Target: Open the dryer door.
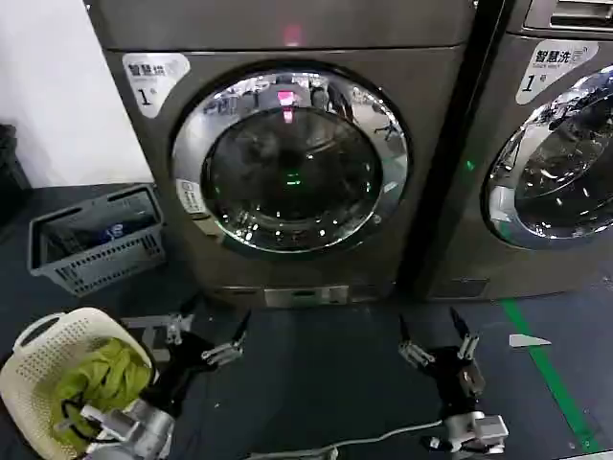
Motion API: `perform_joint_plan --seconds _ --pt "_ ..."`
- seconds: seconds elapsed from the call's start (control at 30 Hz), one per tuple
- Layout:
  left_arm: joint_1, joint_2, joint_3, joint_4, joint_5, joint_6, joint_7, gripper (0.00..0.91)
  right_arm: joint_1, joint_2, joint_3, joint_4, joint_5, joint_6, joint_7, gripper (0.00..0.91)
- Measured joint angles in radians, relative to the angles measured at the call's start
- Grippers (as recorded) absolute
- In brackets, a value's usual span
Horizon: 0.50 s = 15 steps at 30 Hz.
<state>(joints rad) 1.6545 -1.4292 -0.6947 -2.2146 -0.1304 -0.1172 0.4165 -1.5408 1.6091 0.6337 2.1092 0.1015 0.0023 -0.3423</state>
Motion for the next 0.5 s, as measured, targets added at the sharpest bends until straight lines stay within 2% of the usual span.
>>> perform_joint_plan --seconds 0.07,0.1,0.2,0.27,0.37,0.5 --pt "0.001 0.001 0.001 0.000 0.003 0.000 0.003 0.907 0.053 -0.013 -0.025 -0.008 0.047 -0.041 -0.022 0.907" --pt "0.002 0.002 0.003 0.000 0.006 -0.002 0.004 0.907 0.090 -0.049 -0.044 -0.017 0.075 -0.070 -0.030 0.907" --pt "0.002 0.005 0.012 0.002 0.012 -0.005 0.005 0.907 0.193 -0.213 -0.105 -0.040 0.148 -0.125 -0.075 0.907" --pt "0.001 0.006 0.017 0.001 0.021 -0.001 0.005 0.907 0.270 -0.318 -0.156 -0.068 0.198 -0.112 -0.109 0.907" --pt "0.000 0.011 0.017 0.004 0.063 0.016 0.027 0.907 0.391 -0.424 -0.242 -0.114 0.246 -0.125 -0.134 0.907" --pt "-0.004 0.019 0.013 -0.004 0.069 0.036 0.044 0.907 0.548 -0.490 -0.365 -0.178 0.274 -0.126 -0.147 0.907"
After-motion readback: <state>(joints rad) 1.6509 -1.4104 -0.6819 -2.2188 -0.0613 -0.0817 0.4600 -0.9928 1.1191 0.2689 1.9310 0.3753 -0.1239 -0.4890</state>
